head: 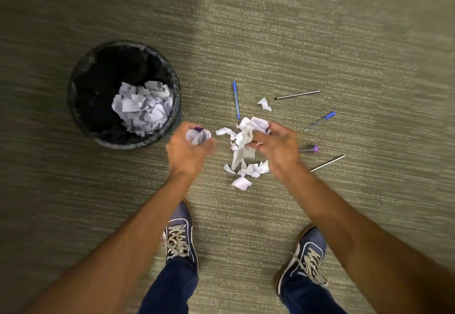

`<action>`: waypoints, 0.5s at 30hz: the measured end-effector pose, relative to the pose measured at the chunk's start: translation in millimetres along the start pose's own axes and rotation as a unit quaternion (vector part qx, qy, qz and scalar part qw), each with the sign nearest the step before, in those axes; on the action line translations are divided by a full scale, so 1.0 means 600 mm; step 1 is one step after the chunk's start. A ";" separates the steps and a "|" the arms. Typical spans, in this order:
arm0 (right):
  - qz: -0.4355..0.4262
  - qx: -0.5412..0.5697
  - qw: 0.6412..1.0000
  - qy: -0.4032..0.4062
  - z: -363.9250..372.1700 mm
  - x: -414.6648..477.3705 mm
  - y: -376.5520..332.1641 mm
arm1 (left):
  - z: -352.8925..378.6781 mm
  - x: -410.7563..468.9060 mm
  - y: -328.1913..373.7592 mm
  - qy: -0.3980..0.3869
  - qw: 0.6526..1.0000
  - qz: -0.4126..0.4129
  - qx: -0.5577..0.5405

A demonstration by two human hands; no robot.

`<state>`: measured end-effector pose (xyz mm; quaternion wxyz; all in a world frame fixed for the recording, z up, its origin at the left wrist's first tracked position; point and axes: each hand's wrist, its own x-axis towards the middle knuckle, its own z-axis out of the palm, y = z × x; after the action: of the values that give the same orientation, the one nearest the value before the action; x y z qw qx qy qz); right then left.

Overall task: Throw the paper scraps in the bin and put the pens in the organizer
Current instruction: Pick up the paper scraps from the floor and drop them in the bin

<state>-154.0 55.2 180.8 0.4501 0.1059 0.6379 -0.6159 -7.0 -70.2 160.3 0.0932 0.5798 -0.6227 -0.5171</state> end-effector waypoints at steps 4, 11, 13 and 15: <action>0.037 0.055 0.997 -0.040 0.102 -0.047 -0.037 | -0.094 0.000 0.035 0.035 0.997 0.000 -0.069; 0.091 0.064 0.989 -0.093 0.296 -0.052 -0.054 | -0.235 0.049 0.050 0.064 0.962 -0.093 -0.250; 0.112 0.064 0.987 -0.097 0.345 -0.038 -0.050 | -0.256 0.076 0.044 0.070 0.952 -0.119 -0.272; 0.134 0.060 0.985 -0.088 0.387 -0.019 -0.042 | -0.270 0.110 0.034 0.077 0.943 -0.153 -0.285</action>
<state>-61.6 -150.1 244.4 0.5757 0.1631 0.5378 -0.5939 75.8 -215.2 216.6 0.2219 0.6555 -0.3437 -0.6348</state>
